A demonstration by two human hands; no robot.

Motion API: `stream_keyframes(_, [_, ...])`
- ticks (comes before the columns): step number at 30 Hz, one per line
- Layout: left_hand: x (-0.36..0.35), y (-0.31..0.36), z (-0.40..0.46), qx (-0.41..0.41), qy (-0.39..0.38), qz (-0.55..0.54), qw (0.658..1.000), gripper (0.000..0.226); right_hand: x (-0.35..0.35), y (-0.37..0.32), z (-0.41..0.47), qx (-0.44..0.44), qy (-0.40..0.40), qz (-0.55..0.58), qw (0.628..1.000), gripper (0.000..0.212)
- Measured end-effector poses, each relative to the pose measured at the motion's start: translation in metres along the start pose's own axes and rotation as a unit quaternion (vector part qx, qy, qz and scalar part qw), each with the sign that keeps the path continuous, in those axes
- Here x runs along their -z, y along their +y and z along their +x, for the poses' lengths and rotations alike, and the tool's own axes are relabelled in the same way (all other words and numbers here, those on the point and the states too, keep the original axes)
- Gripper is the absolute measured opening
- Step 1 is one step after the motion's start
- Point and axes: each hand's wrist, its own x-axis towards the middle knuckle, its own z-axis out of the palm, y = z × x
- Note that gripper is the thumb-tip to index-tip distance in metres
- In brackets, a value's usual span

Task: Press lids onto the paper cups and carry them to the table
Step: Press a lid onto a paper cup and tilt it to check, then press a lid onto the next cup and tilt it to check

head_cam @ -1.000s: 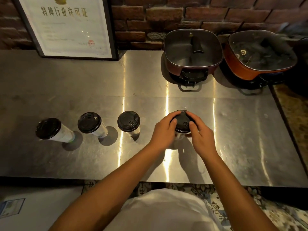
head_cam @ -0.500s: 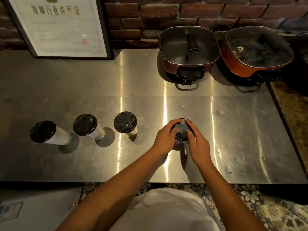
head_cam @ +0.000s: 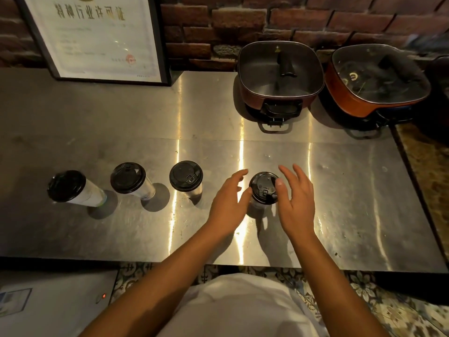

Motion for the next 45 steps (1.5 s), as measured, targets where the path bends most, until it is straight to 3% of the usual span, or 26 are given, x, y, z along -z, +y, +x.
stream_keyframes(7, [0.069,-0.028,-0.039,0.083,0.097,-0.106,0.986,0.025,-0.021,-0.057,0.008,0.079,-0.035,0.041,0.995,0.044])
stream_keyframes(14, [0.113,-0.068,-0.039,0.143,0.173,-0.098,0.969,0.027,-0.074,-0.102,0.011,0.092,-0.162,0.048,0.981,0.049])
stream_keyframes(19, [0.125,-0.082,-0.014,0.15,0.163,-0.09,0.971,0.038,-0.117,-0.121,0.019,-0.009,-0.23,0.067,0.971,0.049])
stream_keyframes(26, [0.126,-0.088,0.019,0.158,0.097,-0.091,0.978,0.043,-0.15,-0.119,0.022,-0.054,-0.259,-0.009,0.964,0.045])
stream_keyframes(36, [0.12,-0.093,0.001,0.136,0.103,-0.146,0.975,0.042,-0.13,-0.118,0.006,-0.072,-0.266,0.035,0.961,0.041])
stream_keyframes(45, [0.098,-0.091,-0.04,0.11,0.119,-0.13,0.978,0.043,-0.104,-0.097,-0.028,-0.13,-0.289,0.103,0.943,0.047])
